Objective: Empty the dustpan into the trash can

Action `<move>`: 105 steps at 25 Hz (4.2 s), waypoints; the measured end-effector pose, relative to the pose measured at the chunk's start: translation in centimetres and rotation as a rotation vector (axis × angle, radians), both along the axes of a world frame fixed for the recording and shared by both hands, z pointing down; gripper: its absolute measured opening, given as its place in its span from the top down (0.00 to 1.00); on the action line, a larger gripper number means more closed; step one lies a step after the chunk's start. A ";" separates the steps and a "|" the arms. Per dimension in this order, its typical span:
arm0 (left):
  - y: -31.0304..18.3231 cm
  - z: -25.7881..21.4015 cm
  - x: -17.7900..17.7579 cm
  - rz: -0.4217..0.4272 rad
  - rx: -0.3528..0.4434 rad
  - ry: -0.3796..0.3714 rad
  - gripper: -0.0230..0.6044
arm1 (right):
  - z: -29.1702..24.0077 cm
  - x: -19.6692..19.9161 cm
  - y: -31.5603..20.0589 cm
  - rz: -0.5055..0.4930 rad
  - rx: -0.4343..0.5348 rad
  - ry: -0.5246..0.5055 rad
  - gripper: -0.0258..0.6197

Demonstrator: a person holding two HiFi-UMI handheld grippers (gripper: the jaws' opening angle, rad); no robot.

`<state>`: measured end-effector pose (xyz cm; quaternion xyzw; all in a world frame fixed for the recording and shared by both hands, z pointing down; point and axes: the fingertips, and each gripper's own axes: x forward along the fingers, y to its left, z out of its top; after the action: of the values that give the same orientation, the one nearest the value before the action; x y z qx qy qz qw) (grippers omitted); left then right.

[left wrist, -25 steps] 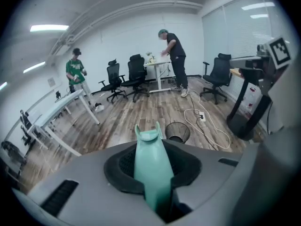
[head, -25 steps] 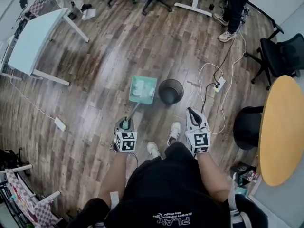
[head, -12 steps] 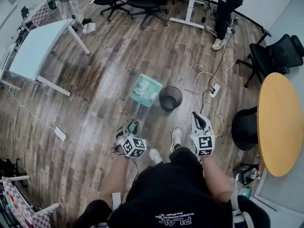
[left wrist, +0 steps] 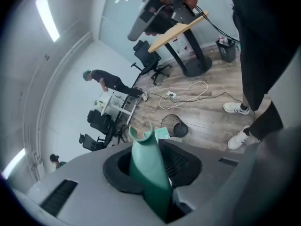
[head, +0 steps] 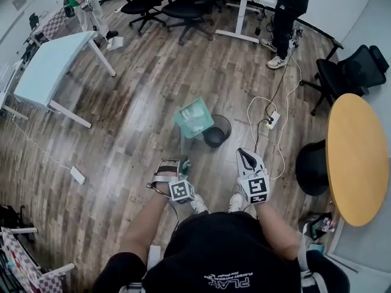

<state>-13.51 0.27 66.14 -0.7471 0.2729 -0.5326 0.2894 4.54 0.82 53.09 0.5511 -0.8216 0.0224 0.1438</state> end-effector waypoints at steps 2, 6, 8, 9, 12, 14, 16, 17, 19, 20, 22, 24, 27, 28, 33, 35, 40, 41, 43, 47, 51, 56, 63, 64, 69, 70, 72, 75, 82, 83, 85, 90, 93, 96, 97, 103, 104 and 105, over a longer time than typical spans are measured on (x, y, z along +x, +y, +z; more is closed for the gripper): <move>0.8 0.5 1.3 0.071 0.012 -0.069 0.80 | -0.3 -0.2 0.3 -0.026 0.006 0.005 0.92; 1.8 1.3 3.4 0.174 0.032 -0.187 0.80 | -0.8 0.1 0.7 -0.052 0.008 -0.009 0.92; 2.0 1.6 4.3 0.207 0.034 -0.233 0.80 | -1.1 0.4 0.8 -0.072 0.011 -0.010 0.92; 1.8 1.4 4.8 0.217 0.060 -0.246 0.80 | -1.3 0.5 0.8 -0.082 0.014 -0.009 0.92; 0.9 -0.2 7.6 0.234 0.168 -0.197 0.80 | -1.5 1.0 0.8 -0.103 0.021 -0.014 0.92; 1.2 -0.1 8.9 0.252 0.166 -0.178 0.80 | -1.4 1.2 0.8 -0.113 0.020 -0.021 0.92; 2.1 1.7 7.9 0.300 0.088 -0.337 0.80 | -1.3 1.3 0.8 -0.119 0.020 -0.026 0.92; 2.4 2.4 7.3 0.324 0.057 -0.426 0.80 | -1.4 1.3 0.7 -0.121 0.023 -0.027 0.92; 2.7 3.0 6.9 0.358 0.033 -0.524 0.80 | -1.7 1.4 0.6 -0.124 0.029 -0.030 0.92; 2.9 3.1 7.0 0.373 0.021 -0.547 0.80 | -1.8 1.4 0.5 -0.125 0.031 -0.032 0.92; 3.4 3.5 7.4 0.402 -0.002 -0.575 0.80 | -1.8 1.5 0.3 -0.126 0.032 -0.034 0.92; 3.8 3.8 8.0 0.436 -0.011 -0.607 0.80 | -1.8 1.8 0.1 -0.126 0.036 -0.032 0.92; 4.2 4.7 8.5 0.501 -0.018 -0.681 0.80 | -1.9 2.1 -0.2 -0.119 0.041 -0.034 0.92; 4.3 4.9 8.6 0.530 -0.019 -0.710 0.80 | -1.9 2.3 -0.3 -0.116 0.042 -0.034 0.92; 5.6 5.6 9.8 0.623 0.004 -0.763 0.80 | -2.6 2.8 -0.5 -0.106 0.054 -0.035 0.92; 5.8 5.9 10.2 0.631 0.010 -0.769 0.80 | -2.2 3.2 -0.5 -0.101 0.047 -0.036 0.92; 6.1 5.9 10.0 0.656 0.005 -0.799 0.80 | -1.7 3.6 -0.4 -0.102 0.038 -0.036 0.92; 6.1 5.9 10.0 0.669 0.007 -0.803 0.80 | -1.7 3.5 -0.4 -0.104 0.037 -0.036 0.92; 6.5 6.2 9.9 0.705 0.014 -0.827 0.80 | -1.7 3.6 -0.5 -0.105 0.030 -0.034 0.92; 7.5 7.4 9.2 0.782 0.057 -0.923 0.79 | -2.0 3.2 -0.4 -0.125 0.039 -0.040 0.92; 8.9 8.3 9.1 0.843 0.046 -0.966 0.79 | -2.0 2.8 -0.5 -0.136 0.041 -0.036 0.92; 10.1 11.0 8.0 0.917 0.013 -1.008 0.76 | -2.0 2.2 -0.5 -0.152 0.037 -0.042 0.92; 10.7 11.5 7.1 0.911 0.009 -1.011 0.76 | -1.5 2.5 0.0 -0.152 0.023 -0.037 0.92; 10.6 11.3 7.0 0.912 0.014 -1.020 0.76 | -1.5 2.5 0.0 -0.152 0.024 -0.039 0.92; 11.6 10.9 8.0 0.897 0.011 -0.989 0.77 | -1.6 2.6 0.2 -0.152 0.029 -0.043 0.92; 11.6 11.1 8.0 0.899 0.015 -0.992 0.76 | -1.5 2.5 0.2 -0.151 0.027 -0.044 0.92; 11.4 9.6 8.0 0.909 0.027 -1.010 0.76 | -1.6 2.3 0.4 -0.153 0.028 -0.044 0.92; 11.2 9.0 7.7 0.918 0.042 -1.044 0.76 | -1.6 2.1 0.5 -0.156 0.028 -0.040 0.92; 11.7 10.4 7.1 0.948 0.055 -1.077 0.75 | -1.6 2.2 0.8 -0.162 0.024 -0.040 0.92; 11.9 10.3 7.3 0.939 0.047 -1.054 0.76 | -1.7 2.2 0.8 -0.162 0.024 -0.041 0.92; 11.7 10.4 7.4 0.912 0.023 -1.030 0.76 | -1.6 2.3 0.9 -0.161 0.021 -0.042 0.92; 11.4 10.2 7.9 0.902 0.023 -0.998 0.77 | -1.6 2.2 1.0 -0.166 0.019 -0.040 0.92; 11.2 9.5 7.8 0.901 0.040 -1.027 0.77 | -1.5 2.2 0.9 -0.167 0.015 -0.040 0.92; 11.2 8.6 7.6 0.891 0.040 -1.033 0.77 | -1.4 2.2 1.0 -0.169 0.018 -0.043 0.92; 11.2 8.6 7.8 0.888 0.037 -1.017 0.77 | -1.4 2.2 1.0 -0.169 0.017 -0.042 0.92; 10.4 8.2 8.9 0.779 -0.008 -0.848 0.77 | -1.3 2.2 1.0 -0.174 0.012 -0.036 0.92; 10.1 7.8 9.2 0.746 -0.018 -0.801 0.78 | -1.3 2.2 1.0 -0.173 0.012 -0.035 0.92; 9.7 7.2 9.6 0.715 -0.023 -0.759 0.79 | -1.2 2.3 1.0 -0.170 0.011 -0.034 0.92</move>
<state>-3.89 10.00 73.35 -0.5512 -0.1294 -0.6368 0.5234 6.81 1.77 51.84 0.4795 -0.8680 0.0149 0.1284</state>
